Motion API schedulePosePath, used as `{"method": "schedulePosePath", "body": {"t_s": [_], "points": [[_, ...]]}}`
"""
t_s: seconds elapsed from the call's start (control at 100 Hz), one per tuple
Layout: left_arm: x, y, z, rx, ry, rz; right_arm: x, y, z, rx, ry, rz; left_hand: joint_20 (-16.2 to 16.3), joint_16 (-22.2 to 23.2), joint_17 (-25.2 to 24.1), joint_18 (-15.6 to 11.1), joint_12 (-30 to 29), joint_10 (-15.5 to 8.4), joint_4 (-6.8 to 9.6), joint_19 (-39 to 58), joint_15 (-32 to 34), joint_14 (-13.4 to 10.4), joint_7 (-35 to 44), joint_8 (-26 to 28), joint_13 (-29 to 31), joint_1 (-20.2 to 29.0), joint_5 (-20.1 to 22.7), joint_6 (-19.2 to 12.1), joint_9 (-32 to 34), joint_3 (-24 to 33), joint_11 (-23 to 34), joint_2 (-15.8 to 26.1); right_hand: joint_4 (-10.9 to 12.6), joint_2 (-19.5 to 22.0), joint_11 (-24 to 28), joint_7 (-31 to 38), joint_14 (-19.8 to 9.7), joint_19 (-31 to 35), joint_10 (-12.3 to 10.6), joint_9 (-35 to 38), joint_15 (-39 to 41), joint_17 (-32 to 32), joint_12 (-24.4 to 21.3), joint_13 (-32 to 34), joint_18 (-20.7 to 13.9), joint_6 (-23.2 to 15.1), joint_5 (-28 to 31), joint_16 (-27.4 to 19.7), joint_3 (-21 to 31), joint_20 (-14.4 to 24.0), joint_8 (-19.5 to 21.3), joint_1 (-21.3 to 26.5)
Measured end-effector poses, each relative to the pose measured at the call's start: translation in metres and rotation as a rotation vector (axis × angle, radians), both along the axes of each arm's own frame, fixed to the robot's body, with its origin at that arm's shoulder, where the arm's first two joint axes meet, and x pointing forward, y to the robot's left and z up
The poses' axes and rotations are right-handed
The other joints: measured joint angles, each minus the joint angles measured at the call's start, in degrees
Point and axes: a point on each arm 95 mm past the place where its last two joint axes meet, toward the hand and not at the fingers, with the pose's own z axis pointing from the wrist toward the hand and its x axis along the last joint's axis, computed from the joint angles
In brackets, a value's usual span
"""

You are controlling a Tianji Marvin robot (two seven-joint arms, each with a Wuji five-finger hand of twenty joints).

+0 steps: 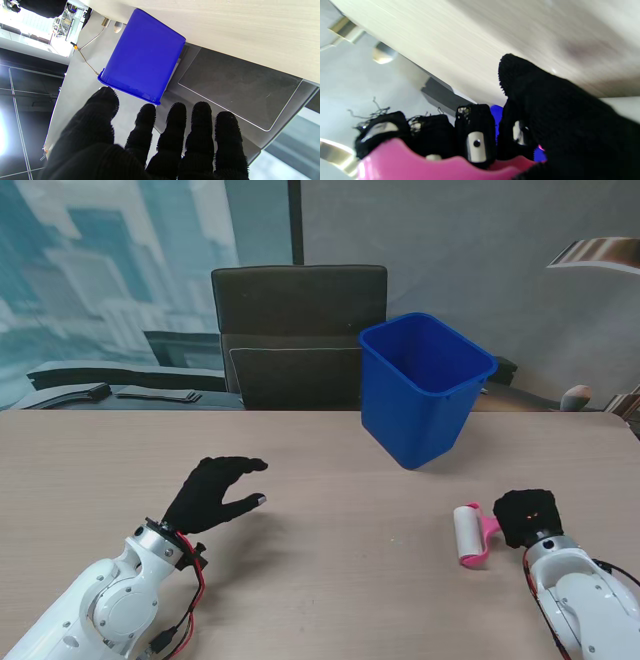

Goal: Replace a lint-roller refill

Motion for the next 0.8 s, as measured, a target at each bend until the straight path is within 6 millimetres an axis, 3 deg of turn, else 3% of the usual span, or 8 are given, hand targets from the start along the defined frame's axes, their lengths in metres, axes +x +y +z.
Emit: {"method": "schedulePosePath", "body": {"t_s": [0.19,0.4,0.6,0.8], "points": [[0.000,-0.001,0.000,0.001,0.003,-0.003,-0.013,-0.027,-0.005,-0.060,-0.030,-0.082,0.0,0.0,0.0,0.0,0.0,0.0,0.00,0.0,0.0,0.0,0.0,0.0,0.0,0.0,0.1,0.0,0.0,0.0,0.0,0.0,0.0,0.0,0.0,0.0,-0.6,-1.6,0.0,-0.7,-0.2,-0.5,0.0,-0.6,-1.0,0.0,0.0,-0.5,0.0,0.0,0.0,0.0],[0.001,-0.002,-0.001,0.003,0.006,-0.008,-0.013,-0.028,-0.009,-0.048,-0.013,-0.075,0.0,0.0,0.0,0.0,0.0,0.0,0.00,0.0,0.0,0.0,0.0,0.0,0.0,0.0,0.6,-0.2,0.0,0.0,0.0,0.0,0.0,0.2,0.0,0.1,-1.0,-3.4,0.0,-1.2,-0.9,-0.6,0.0,-0.6,-1.7,0.0,-0.6,-1.1,0.0,-0.1,0.0,0.0],[0.001,-0.003,0.000,0.004,0.003,-0.012,-0.003,-0.003,-0.010,0.023,0.036,0.029,0.0,0.0,0.0,0.0,0.0,0.0,0.00,0.0,0.0,0.0,0.0,0.0,0.0,0.0,0.6,-0.2,0.0,0.0,0.0,0.0,0.0,1.8,0.0,-0.3,-1.2,-3.6,0.0,-1.7,-0.9,-0.6,0.0,-0.6,-2.8,-0.6,-1.8,-1.7,-2.0,-0.7,0.0,-0.6],[0.001,-0.003,-0.001,0.000,0.011,-0.013,0.014,0.049,-0.012,0.176,0.126,0.166,0.0,0.0,0.0,0.0,0.0,0.0,0.00,0.0,0.0,0.0,0.0,0.0,0.0,0.0,0.6,-0.2,0.0,0.0,0.0,0.0,0.8,2.4,0.0,0.2,-1.3,-3.1,0.0,-1.8,-0.9,-0.5,0.0,-0.6,-2.8,0.1,-2.2,-1.6,-1.4,-0.7,0.4,0.0]]}}
